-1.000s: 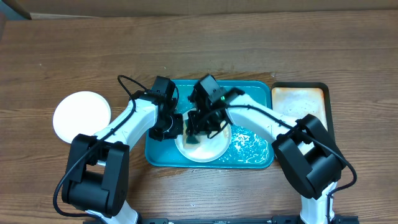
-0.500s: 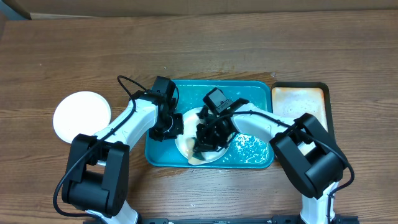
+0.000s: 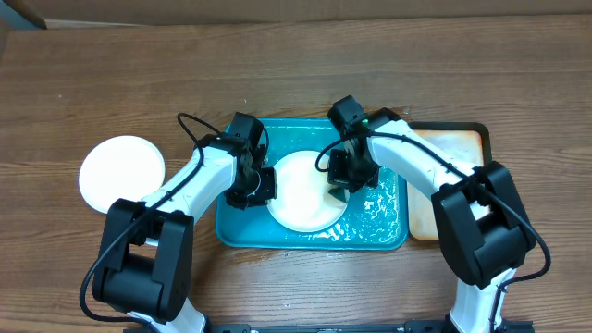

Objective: Clean dirty plates on tray and stack at the side
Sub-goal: 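Keep scrubbing the white plate surface with the sponge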

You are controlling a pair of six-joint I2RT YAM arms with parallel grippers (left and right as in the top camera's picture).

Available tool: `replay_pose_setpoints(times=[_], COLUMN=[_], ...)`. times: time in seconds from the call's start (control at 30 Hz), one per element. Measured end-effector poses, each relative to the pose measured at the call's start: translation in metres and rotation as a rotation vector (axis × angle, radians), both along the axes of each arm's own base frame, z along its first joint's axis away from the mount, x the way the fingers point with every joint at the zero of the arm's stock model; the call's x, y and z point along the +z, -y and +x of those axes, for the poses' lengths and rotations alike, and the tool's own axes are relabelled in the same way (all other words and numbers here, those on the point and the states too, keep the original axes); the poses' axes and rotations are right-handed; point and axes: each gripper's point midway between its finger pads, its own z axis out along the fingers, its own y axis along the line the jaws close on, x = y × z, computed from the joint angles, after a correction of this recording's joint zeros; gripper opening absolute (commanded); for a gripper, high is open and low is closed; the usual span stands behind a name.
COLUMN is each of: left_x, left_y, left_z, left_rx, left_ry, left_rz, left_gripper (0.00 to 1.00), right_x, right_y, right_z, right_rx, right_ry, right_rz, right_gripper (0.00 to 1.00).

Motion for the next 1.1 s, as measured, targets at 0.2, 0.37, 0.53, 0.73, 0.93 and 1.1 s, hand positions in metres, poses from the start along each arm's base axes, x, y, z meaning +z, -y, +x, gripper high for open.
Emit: replay_pose_setpoints(times=[0.2, 0.37, 0.53, 0.73, 0.93, 1.1], left_x=[0.002, 0.001, 0.0, -0.001, -0.001, -0.001], left_y=[0.004, -0.003, -0.009, -0.01, -0.01, -0.015], left_z=[0.0, -0.004, -0.004, -0.002, 0.001, 0.005], left_rx=[-0.001, 0.004, 0.009, 0.009, 0.01, 0.023], left_ry=[-0.005, -0.022, -0.02, -0.011, 0.002, 0.012], left_rz=[-0.025, 0.006, 0.035, 0.041, 0.045, 0.057], left_gripper=[0.04, 0.04, 0.04, 0.04, 0.04, 0.04], right_x=[0.008, 0.03, 0.057, 0.063, 0.065, 0.042], right_y=[0.008, 0.023, 0.021, -0.046, -0.134, -0.153], right_z=[0.003, 0.027, 0.06, 0.051, -0.004, -0.041], right_rx=[0.006, -0.006, 0.017, 0.242, 0.497, 0.546], right_ry=[0.029, 0.116, 0.219, 0.22, 0.185, 0.118], right_rz=[-0.103, -0.219, -0.201, 0.091, 0.374, 0.437], right_gripper=[0.04, 0.04, 0.04, 0.04, 0.04, 0.04])
